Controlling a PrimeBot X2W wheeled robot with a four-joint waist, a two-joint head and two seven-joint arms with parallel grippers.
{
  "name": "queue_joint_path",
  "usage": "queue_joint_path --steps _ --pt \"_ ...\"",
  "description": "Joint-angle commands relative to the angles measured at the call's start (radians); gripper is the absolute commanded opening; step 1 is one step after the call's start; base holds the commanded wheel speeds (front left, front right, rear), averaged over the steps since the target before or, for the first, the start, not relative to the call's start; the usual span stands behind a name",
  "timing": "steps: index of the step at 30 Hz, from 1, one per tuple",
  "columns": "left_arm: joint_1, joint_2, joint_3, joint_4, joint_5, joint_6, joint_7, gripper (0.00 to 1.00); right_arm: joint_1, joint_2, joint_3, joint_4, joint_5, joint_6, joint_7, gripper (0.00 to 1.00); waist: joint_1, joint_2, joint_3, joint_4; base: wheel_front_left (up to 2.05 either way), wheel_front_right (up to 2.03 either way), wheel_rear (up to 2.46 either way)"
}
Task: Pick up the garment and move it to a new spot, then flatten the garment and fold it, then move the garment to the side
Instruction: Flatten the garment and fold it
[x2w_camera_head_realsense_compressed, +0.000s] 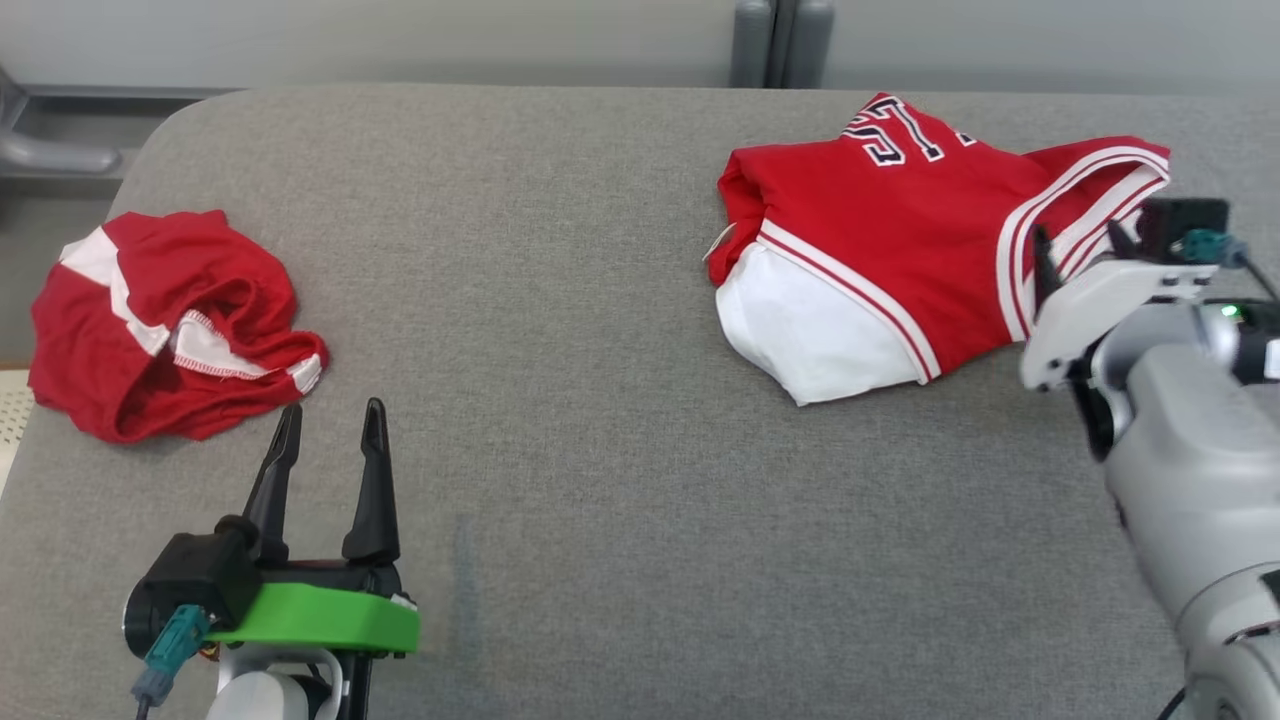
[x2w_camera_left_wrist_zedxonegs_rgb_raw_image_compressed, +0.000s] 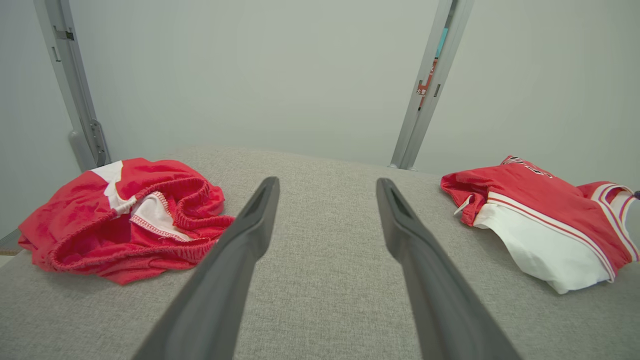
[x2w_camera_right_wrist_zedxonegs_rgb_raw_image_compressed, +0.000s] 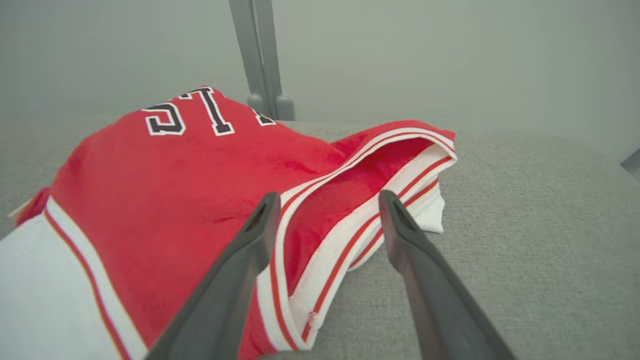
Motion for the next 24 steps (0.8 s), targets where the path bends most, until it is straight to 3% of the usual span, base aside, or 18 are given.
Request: queue_joint_path --steps 1,7,16,24 --pt "0.015 0.002 0.008 0.002 0.011 -0.001 -0.001 1.00 0.031 0.025 0.010 -0.016 0.018 -0.001 -0.009 1.00 0.0000 0.0000 -0.031 -0.033 0.00 0.00 0.00" --pt "0.024 0.000 0.013 0.001 0.014 0.000 -0.001 1.00 0.163 0.134 0.084 -0.109 0.085 -0.001 0.005 1.00 0.0000 0.0000 -0.037 -0.051 0.00 0.00 0.00" --pt "0.023 0.000 0.015 -0.003 0.020 -0.001 -0.001 1.00 0.269 0.167 0.168 -0.253 0.137 -0.001 0.077 1.00 0.0000 0.0000 -0.027 -0.044 0.00 0.00 0.00" --pt "0.012 -0.001 0.006 0.002 0.017 -0.002 -0.001 1.00 0.250 0.172 0.070 -0.257 -0.014 -0.001 0.147 1.00 0.0000 0.0000 -0.015 -0.022 0.00 0.00 0.00"
